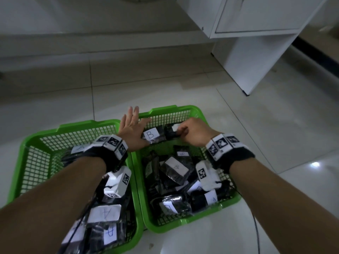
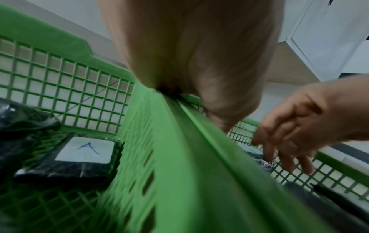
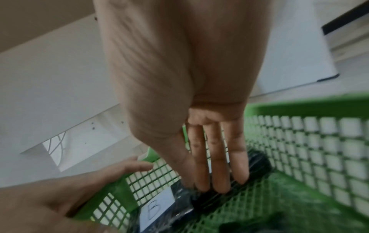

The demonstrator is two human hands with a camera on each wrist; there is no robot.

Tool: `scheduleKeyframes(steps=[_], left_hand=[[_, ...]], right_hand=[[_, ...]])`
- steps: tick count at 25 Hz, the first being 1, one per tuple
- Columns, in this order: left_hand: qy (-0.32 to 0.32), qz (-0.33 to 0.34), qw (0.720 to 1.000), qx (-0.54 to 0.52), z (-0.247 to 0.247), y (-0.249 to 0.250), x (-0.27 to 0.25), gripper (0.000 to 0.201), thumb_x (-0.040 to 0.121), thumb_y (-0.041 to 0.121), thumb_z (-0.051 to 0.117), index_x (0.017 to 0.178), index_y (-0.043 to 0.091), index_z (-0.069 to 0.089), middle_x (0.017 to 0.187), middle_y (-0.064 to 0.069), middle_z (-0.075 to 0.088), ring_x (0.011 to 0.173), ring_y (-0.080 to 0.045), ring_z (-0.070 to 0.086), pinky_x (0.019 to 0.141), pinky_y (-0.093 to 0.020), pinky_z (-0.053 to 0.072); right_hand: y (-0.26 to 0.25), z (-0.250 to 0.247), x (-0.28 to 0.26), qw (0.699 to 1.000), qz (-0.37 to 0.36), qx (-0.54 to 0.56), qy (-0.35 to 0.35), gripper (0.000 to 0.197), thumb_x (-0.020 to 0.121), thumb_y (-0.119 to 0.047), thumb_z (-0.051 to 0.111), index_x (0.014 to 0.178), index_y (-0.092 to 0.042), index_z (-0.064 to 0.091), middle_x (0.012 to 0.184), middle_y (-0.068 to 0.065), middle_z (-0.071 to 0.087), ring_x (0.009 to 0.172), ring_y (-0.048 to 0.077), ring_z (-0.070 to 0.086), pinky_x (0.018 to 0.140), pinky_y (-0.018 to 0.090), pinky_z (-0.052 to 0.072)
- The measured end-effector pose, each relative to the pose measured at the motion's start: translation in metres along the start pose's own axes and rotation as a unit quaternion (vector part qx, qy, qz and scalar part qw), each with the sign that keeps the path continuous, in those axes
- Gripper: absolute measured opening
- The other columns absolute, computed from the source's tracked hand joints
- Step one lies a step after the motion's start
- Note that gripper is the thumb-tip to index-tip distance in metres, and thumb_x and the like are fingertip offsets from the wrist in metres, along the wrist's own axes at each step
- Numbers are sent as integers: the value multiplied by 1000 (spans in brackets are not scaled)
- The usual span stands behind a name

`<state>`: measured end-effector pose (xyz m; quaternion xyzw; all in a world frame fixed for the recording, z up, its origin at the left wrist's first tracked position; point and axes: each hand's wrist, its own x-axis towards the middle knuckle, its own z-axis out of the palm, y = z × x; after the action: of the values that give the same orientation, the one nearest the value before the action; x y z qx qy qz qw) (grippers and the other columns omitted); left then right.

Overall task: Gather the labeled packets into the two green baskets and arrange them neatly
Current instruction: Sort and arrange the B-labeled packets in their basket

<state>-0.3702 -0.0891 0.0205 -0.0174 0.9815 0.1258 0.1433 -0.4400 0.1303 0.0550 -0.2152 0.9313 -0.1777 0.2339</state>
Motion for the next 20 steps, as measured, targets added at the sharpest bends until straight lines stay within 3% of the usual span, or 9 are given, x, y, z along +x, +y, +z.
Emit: scheduleKeyframes(steps=[2,3,5,7,9,10,13,16,20], left_hand=[[26,23,997,-66,-11,13,-7,65,91,35,62,149,24,34,165,-15,-4,152,-31,-9,124,-43,2],[64,44,990,-116,-15,22,-12,51,92,30,61,141,22,46,162,-14,20,151,-31,14,122,-39,18],[90,82,972,-203,-17,43,-21,27,93,25,60,119,20,62,130,-4,61,123,-23,56,103,-32,44],[-14,104,979,-175,-11,60,-29,27,92,35,63,116,22,64,118,5,64,110,-16,60,95,-33,49],[-121,110,980,-111,1,66,-35,44,87,50,66,123,27,59,122,8,58,113,-14,56,96,-33,48],[-135,108,979,-105,6,65,-36,49,85,54,68,125,28,58,123,8,57,113,-13,56,96,-32,48],[-94,97,977,-168,11,59,-38,49,79,49,77,118,27,59,112,8,60,102,-12,59,84,-27,48],[-42,57,958,-277,6,59,-38,33,78,38,80,103,27,62,99,6,66,87,-10,63,74,-27,50],[79,-2,936,-343,-9,39,-37,19,86,24,72,104,25,66,99,2,66,90,-15,64,72,-27,50]], right_hand=[[24,-3,-19,999,40,-26,5,33,88,0,66,115,-16,75,120,5,70,104,18,64,84,21,43],[32,1,-28,998,57,-22,-12,36,88,-1,67,119,-18,72,123,4,68,109,17,63,85,22,45],[39,15,-40,993,87,-10,-77,49,88,-4,67,134,-22,61,137,4,60,125,19,57,96,27,49],[37,22,-47,988,100,-13,-117,61,91,-10,66,148,-22,47,152,4,47,138,21,47,106,30,43],[34,16,-49,990,88,-8,-109,61,92,-17,68,149,-19,45,151,6,49,134,24,49,103,29,43],[34,12,-50,991,81,-4,-106,59,92,-20,70,146,-18,48,146,6,52,129,24,52,100,30,45],[26,12,-51,992,66,-26,-104,47,96,-32,67,138,-14,56,135,8,58,119,26,57,95,34,49],[16,26,-41,991,95,-32,-92,42,100,-36,59,134,-11,57,134,10,60,118,29,60,84,30,49],[9,17,-31,986,129,82,-64,61,88,-24,78,142,-9,54,139,8,60,124,27,59,98,30,46]])
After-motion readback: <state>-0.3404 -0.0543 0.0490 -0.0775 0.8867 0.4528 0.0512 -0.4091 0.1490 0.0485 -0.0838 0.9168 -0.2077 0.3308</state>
